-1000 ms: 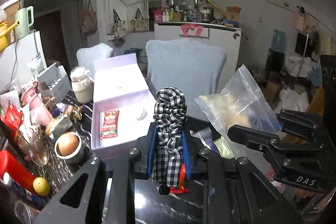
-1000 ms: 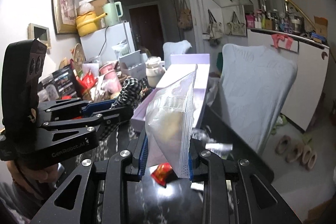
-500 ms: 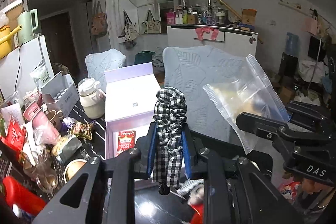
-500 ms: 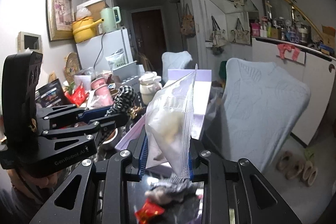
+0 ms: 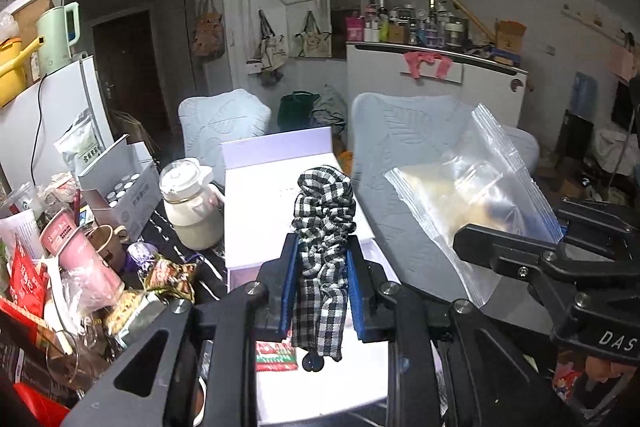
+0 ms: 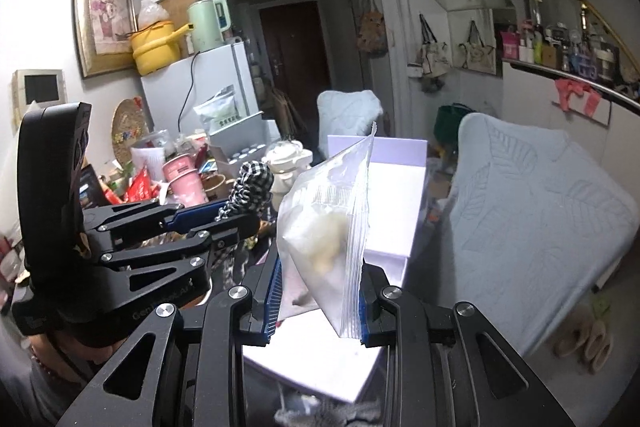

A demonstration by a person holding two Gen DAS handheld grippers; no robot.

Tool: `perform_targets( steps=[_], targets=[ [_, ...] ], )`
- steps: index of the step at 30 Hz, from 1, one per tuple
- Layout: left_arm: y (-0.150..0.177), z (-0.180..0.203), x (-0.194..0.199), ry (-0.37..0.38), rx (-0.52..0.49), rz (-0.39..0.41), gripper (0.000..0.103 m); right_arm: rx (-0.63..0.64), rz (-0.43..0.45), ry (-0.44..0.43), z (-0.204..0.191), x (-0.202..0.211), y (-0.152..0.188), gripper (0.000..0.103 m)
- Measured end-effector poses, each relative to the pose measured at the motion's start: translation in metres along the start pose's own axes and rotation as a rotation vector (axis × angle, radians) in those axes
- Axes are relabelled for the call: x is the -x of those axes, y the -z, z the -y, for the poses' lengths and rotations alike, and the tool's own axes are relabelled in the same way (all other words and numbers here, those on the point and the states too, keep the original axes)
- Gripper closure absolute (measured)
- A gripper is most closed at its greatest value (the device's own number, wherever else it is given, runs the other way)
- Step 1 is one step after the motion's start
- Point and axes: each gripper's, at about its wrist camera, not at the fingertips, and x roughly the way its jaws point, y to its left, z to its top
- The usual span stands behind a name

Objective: Organize soft objects
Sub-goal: 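Lift the scrunchie in the left gripper while the right lifts the ziplock bag toward the box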

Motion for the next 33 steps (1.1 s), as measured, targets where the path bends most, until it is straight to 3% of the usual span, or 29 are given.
perform_targets(
  steps=[7,14,25,28,33],
  targets=[
    [-0.008,-0.022,-0.047,-0.040,0.027,-0.072,0.081,0.000,-0.094,0.067,0.016,-0.063,-0.019,0.074],
    [0.004,-0.037,-0.100,-0.070,0.046,-0.163,0.081,-0.021,-0.200,0.089,0.031,-0.119,-0.008,0.074],
    [0.039,-0.045,-0.162,-0.060,0.063,-0.319,0.081,0.021,-0.316,0.141,0.039,-0.166,0.015,0.074],
    [0.044,-0.045,-0.167,-0.060,0.065,-0.335,0.081,0.052,-0.343,0.175,0.040,-0.177,0.022,0.074],
    [0.049,-0.052,-0.174,-0.064,0.095,-0.354,0.081,0.002,-0.378,0.150,0.050,-0.189,0.024,0.074]
  ],
)
